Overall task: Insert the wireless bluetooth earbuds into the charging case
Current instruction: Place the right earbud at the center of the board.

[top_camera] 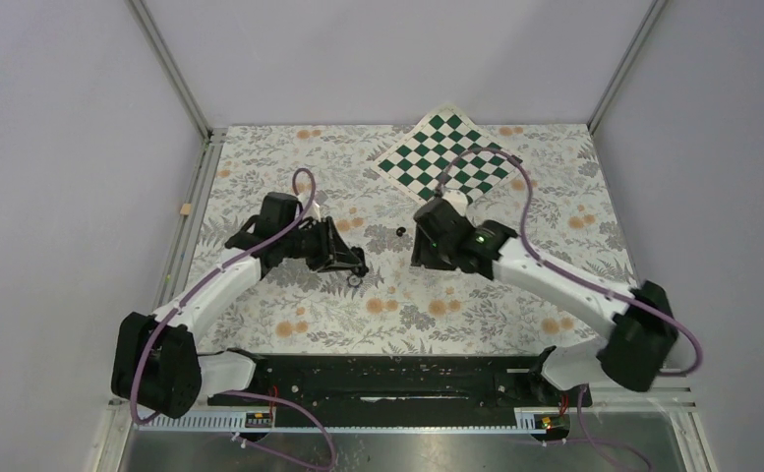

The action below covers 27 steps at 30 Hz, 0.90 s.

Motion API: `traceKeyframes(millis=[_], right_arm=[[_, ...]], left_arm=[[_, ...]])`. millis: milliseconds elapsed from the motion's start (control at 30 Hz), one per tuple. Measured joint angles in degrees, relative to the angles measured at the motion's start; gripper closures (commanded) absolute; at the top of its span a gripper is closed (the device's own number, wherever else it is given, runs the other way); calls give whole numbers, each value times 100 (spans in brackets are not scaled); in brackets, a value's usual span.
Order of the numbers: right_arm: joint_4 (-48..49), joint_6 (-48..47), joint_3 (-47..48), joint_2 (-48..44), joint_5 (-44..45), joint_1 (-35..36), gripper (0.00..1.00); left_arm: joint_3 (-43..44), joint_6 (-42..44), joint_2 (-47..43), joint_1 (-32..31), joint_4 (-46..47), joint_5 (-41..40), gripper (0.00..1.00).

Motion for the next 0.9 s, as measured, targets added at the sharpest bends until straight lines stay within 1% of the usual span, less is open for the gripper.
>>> traceKeyframes(millis=[67,133,367,433,667,900], right_arm=[[-83,-144,398,621,35,-11,49],[-160,-302,1016,1349,70,-33,49],[-450,-656,3040,3512,81,-245,51],[-592,-695,3388,3952,70,-356,51],[-1231,-835,4459,5042,79,-634,53],[-1598,-870,5180,5637,87,-699,57]], left_arm=[[-9,101,-120,293,-170,-39,100],[-9,175,-291,398,-334,-50,100],[-9,264,-848,446,-636,-46,100],[-9,264,-920,459,-662,-44,100],[-9,264,-994,487,-717,-31,100],[-9,264,-992,487,-715,15,100]])
